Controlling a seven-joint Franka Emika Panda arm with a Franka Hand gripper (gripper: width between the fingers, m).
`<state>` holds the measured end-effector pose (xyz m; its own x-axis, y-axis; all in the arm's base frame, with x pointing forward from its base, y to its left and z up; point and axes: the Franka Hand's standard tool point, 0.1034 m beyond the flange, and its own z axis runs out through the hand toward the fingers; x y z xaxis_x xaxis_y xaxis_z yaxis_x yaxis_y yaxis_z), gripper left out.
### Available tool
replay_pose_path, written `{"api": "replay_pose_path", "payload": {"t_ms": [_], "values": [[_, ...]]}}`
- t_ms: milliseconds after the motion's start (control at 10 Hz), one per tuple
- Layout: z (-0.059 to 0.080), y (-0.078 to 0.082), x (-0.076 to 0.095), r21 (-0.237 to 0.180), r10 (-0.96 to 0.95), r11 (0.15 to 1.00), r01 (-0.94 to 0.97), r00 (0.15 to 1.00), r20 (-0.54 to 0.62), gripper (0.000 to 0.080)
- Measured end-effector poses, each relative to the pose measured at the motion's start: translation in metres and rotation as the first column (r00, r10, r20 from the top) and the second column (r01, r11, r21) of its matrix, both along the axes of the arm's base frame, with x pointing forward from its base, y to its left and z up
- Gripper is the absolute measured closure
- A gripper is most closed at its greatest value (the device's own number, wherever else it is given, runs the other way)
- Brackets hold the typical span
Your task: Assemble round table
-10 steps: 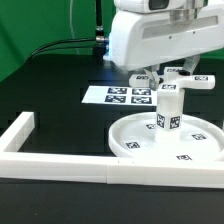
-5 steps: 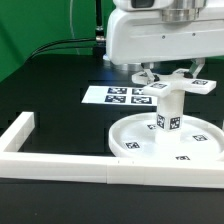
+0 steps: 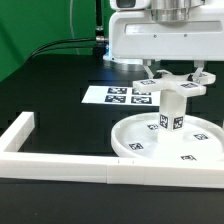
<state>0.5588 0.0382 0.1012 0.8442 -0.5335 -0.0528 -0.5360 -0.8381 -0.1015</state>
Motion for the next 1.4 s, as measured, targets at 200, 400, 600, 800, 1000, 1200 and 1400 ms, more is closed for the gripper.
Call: {"api": "replay_pose_path", "payload": {"t_ms": [200, 400, 600, 800, 1000, 1200, 1400], "values": [[0.0001, 0.0007, 0.0016, -0.001, -0.191, 0.982, 0.191, 0.981, -0.012, 0.0351], [0.0, 0.0004, 0.0016, 0.001, -0.284, 0.959, 0.284, 0.959, -0.024, 0.0351], [-0.0002, 0.0005, 0.0017, 0.004, -0.388, 0.922, 0.388, 0.921, -0.038, 0.0351], [-0.0002, 0.0005, 0.0017, 0.003, -0.49, 0.871, 0.491, 0.87, -0.052, 0.0351], [-0.0007, 0.0016, 0.0016, -0.002, -0.652, 0.757, 0.653, 0.755, -0.073, 0.0351], [-0.0014, 0.0006, 0.0013, -0.006, -0.704, 0.708, 0.706, 0.705, -0.08, 0.0351], [-0.0017, 0.001, 0.0013, -0.006, -0.721, 0.691, 0.723, 0.688, -0.084, 0.0279]]}}
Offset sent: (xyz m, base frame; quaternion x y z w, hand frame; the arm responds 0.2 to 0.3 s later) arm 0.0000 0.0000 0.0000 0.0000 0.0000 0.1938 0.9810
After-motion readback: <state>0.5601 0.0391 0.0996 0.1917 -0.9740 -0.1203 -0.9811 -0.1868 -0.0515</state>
